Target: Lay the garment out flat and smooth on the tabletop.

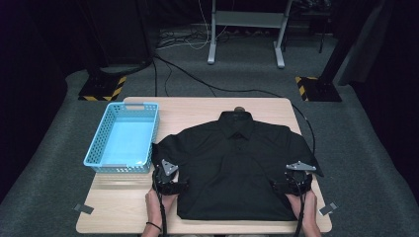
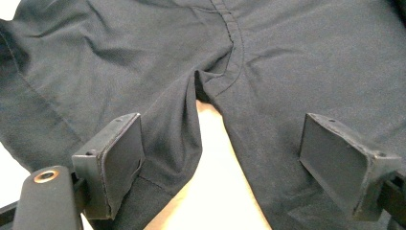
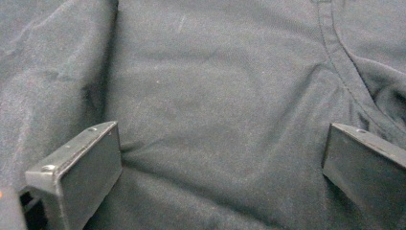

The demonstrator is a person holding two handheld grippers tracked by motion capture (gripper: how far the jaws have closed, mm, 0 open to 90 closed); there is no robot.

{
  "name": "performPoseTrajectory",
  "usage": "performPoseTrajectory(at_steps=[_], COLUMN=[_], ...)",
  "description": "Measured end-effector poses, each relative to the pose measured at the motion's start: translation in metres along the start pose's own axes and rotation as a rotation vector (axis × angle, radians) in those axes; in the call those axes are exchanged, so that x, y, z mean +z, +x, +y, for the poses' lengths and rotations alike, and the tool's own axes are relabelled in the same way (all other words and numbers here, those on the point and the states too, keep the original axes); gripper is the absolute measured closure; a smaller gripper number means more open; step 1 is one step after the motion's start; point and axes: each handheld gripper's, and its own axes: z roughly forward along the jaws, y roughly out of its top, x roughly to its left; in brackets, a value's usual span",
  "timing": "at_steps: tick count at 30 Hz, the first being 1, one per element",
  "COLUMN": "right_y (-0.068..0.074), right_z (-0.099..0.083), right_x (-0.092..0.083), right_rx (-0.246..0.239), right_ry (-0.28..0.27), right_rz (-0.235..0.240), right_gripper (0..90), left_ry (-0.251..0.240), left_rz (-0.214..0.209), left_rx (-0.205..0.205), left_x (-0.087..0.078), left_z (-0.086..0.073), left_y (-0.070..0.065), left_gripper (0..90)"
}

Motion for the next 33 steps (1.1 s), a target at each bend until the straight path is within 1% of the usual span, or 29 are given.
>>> performPoseTrajectory(at_steps=[6, 15, 22, 33], right_y=[0.001, 0.0, -0.001, -0.003], right_z=[0.007, 0.013, 0.018, 0.025], right_x=[0.006, 0.013, 0.017, 0.023], right_rx=[0.004, 0.01, 0.013, 0.019], right_ry=[-0.001, -0.002, -0.002, -0.001], right_rz=[-0.001, -0.007, -0.011, -0.017], right_gripper=[0.0, 0.0, 0.0, 0.0], left_ry=[0.0, -0.001, 0.0, -0.001], left_rz=[0.005, 0.004, -0.002, 0.003], left_rx=[-0.004, -0.005, 0.003, -0.003], left_x=[0.004, 0.009, 0.013, 0.021], left_z=[0.003, 0.009, 0.012, 0.019], left_y=[0.007, 0.013, 0.017, 0.024], left_gripper=[15.1, 15.1, 15.0, 14.9])
